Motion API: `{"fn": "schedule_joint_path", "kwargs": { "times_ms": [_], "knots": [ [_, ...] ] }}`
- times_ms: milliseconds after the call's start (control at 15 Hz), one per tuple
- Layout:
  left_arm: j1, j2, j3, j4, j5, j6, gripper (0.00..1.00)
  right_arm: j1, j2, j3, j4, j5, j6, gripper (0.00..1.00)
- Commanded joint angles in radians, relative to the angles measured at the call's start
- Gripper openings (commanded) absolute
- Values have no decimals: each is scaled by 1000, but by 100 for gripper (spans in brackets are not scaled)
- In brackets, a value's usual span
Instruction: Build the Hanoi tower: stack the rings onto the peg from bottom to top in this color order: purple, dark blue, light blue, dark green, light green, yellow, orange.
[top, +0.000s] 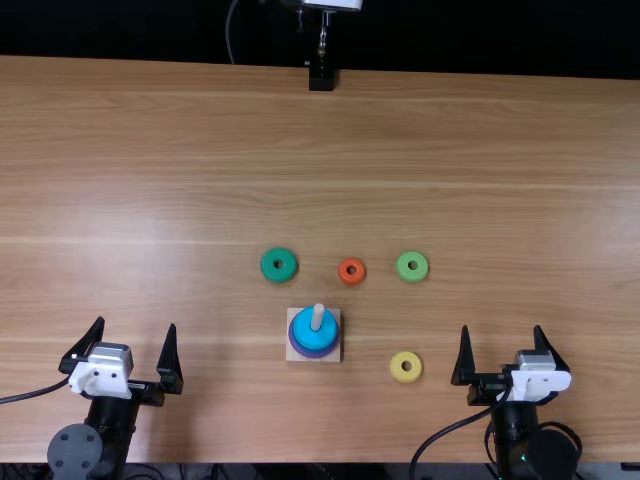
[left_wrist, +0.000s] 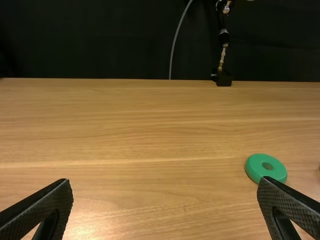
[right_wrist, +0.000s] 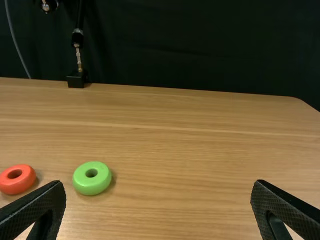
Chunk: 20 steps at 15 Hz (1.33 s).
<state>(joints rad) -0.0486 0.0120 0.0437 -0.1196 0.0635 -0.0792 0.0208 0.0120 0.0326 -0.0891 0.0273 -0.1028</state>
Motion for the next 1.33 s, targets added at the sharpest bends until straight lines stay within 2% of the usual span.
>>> {"fn": "schedule_joint_path", "kwargs": {
  "times_ms": [0, 533, 667, 867, 1267],
  "knots": [
    [0, -12, -44, -6, 16, 11, 100, -9, -12, -14, 0, 10, 0, 100],
    [4, -12, -44, -7, 17, 9, 100, -9, -12, -14, 0, 10, 0, 100],
    [6, -12, -44, -6, 29, 7, 100, -9, -12, -14, 0, 10, 0, 100],
    [-19, -6, -25, 44, 29, 11, 100, -9, -12, -14, 0, 10, 0, 100],
    [-28, 296, 383, 68, 29, 6, 100, -9, -12, -14, 0, 10, 0, 100]
  ]
}}
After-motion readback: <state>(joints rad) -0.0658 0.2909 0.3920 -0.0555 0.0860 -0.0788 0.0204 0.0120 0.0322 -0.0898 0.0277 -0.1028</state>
